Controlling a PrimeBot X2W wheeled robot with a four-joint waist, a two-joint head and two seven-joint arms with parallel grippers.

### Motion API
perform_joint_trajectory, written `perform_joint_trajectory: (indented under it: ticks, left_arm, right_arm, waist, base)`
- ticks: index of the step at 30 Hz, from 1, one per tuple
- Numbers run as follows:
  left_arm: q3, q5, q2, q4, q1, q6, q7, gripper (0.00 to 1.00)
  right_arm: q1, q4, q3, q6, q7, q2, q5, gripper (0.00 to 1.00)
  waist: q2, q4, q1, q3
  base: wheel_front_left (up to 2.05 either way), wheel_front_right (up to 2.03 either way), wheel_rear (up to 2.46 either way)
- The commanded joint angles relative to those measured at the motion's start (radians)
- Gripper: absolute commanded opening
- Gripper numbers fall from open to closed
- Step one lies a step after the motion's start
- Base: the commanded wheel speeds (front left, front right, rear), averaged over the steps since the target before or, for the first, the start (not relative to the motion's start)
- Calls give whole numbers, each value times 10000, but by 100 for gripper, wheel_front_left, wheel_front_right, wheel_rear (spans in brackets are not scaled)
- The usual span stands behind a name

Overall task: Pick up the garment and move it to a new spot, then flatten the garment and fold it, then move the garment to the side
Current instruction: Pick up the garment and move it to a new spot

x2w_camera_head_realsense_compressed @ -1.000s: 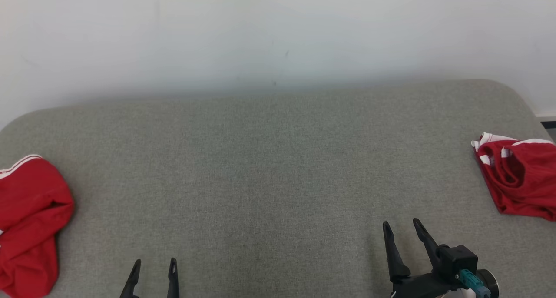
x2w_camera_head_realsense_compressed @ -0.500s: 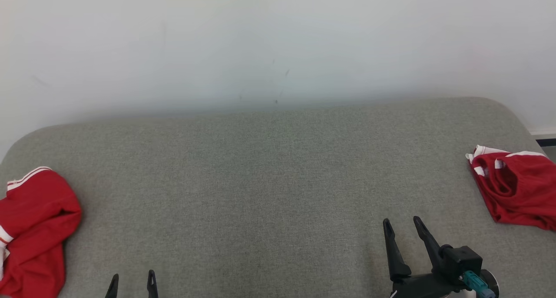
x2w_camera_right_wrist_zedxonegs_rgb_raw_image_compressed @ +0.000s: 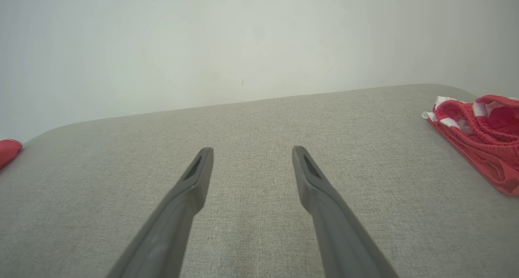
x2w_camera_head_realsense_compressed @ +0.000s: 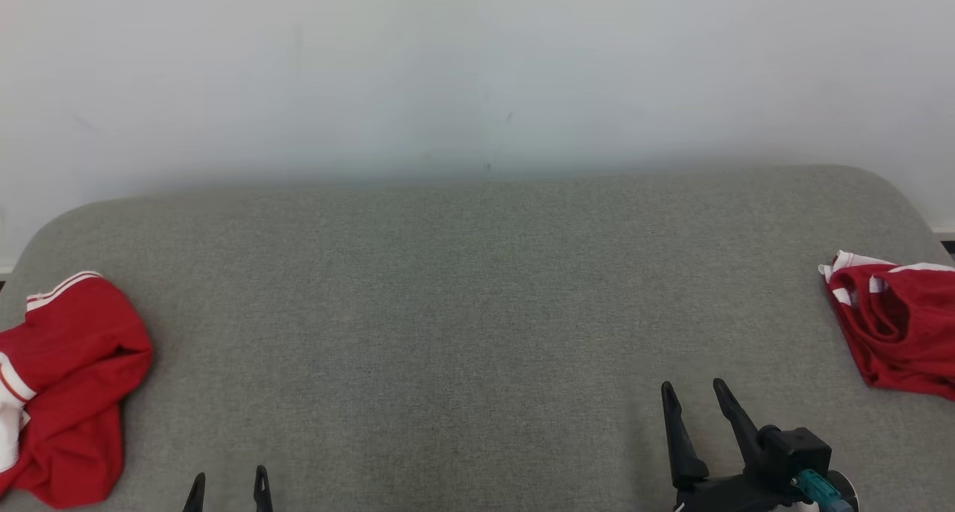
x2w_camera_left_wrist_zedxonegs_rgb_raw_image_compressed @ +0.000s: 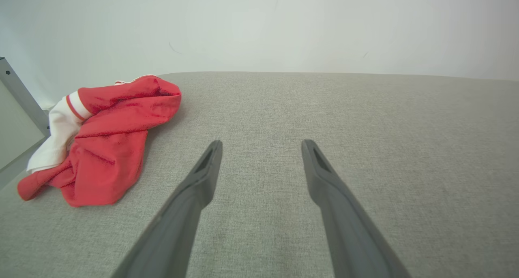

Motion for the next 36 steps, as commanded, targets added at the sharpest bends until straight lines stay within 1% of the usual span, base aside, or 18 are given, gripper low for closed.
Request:
perform_joint_trajectory:
  ticks: [1,5,6,7,18,27,31,36]
  left_arm:
    - [-7,11,-15,25,10,40,-32,100]
    - [3,87,-15,51,-47,61,-32,100]
    - [3,87,-15,51,-47,61,-32,100]
    - [28,108,-15,57,-27,67,-32,100]
    - [423,261,-15,153,226,-53,-32,100]
    - [840,235,-15,223,269,-22,-32,100]
    - [1001,200,-17,223,291,-27,-32,100]
    - [1191,35,-15,57,378,74,-32,100]
  right_arm:
    - [81,-14,7,-25,4,28,64,100]
    - [126,-44,85,-25,3,28,113,100]
    - [126,-44,85,-25,3,28,113,100]
    - [140,-40,117,-25,4,28,146,100]
    - [254,-108,442,-25,4,25,370,100]
    - [257,-118,814,-25,3,27,532,100]
    - [209,-119,958,-25,3,25,583,100]
    - [-45,-75,1196,-25,5,22,560,100]
  waist:
    - [0,210,0,62]
    - [0,754,0,84]
    - [0,754,0,84]
    - [0,905,0,77]
    - [0,3082,0,47]
    - [0,4539,0,56]
    - [0,5004,0,76]
    - [0,5164,0,285]
  base:
    - [0,0,0]
    - [0,0,0]
    - [0,0,0]
    - [0,0,0]
    - [0,0,0]
    - [0,0,0]
    - [0,0,0]
    - [0,0,0]
